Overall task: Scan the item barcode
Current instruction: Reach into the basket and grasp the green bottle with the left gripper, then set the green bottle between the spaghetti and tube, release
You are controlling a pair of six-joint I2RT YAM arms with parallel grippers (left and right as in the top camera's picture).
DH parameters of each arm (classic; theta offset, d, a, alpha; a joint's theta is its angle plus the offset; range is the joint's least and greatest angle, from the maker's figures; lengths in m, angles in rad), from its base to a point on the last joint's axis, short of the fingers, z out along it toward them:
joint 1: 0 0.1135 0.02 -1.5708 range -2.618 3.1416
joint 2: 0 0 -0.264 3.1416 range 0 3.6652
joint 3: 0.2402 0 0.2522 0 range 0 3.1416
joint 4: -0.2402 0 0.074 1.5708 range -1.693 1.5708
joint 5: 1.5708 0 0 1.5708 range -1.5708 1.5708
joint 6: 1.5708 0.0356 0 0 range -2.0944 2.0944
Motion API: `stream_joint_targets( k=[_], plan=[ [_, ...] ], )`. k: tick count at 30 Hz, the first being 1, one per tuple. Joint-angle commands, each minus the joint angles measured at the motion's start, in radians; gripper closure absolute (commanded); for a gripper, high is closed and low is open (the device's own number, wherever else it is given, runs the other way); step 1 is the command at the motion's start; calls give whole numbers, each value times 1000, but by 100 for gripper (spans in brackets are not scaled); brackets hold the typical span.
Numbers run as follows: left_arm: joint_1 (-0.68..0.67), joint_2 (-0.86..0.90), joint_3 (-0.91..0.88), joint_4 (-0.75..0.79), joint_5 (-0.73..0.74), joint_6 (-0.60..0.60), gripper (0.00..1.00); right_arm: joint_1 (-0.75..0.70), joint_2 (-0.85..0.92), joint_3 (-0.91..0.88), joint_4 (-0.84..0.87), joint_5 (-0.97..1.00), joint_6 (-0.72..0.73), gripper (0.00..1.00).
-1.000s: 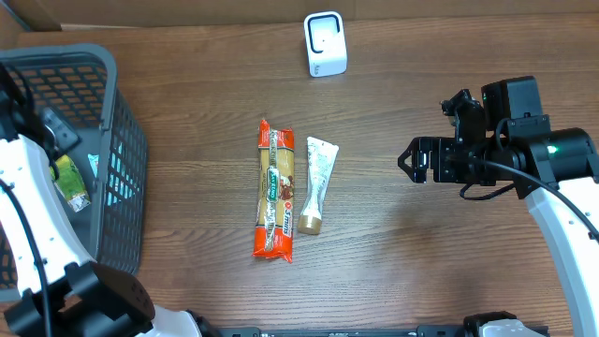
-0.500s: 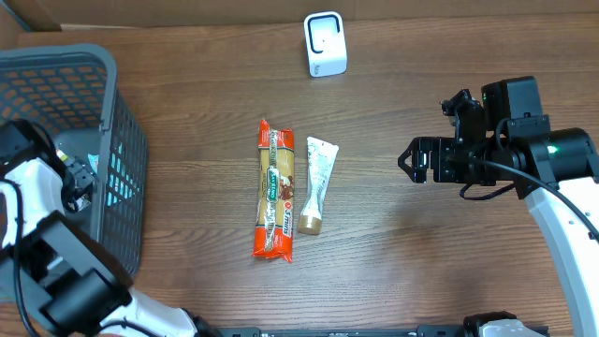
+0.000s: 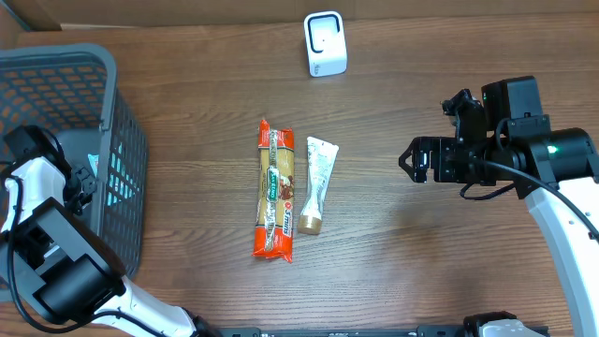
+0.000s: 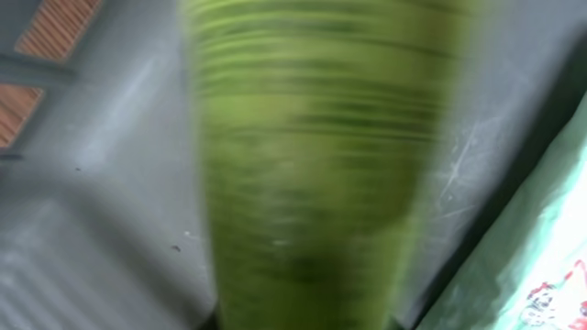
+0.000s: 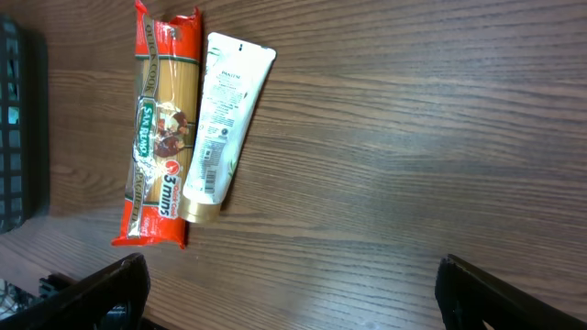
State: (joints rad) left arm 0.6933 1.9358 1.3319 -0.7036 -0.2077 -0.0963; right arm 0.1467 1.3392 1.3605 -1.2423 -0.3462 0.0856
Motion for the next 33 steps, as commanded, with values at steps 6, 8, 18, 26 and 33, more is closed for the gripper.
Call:
stream_joint_targets(
  k=[6,8,18,26,33],
  plan=[
    [-9,-39,95,-151,-2,-71,96,6,-3,18,6,13,-8,0],
    [-10,-75,142,-191,13,-85,96,6,-3,18,5,13,-8,0],
    [-78,-402,401,-313,329,-110,96,6,-3,18,5,12,-8,0],
    [-320,-684,424,-423,419,-109,96,6,-3,18,-1,12,-8,0],
    [-683,-714,266,-523,427,-145,96,6,-3,18,-1,13,-8,0]
  ],
)
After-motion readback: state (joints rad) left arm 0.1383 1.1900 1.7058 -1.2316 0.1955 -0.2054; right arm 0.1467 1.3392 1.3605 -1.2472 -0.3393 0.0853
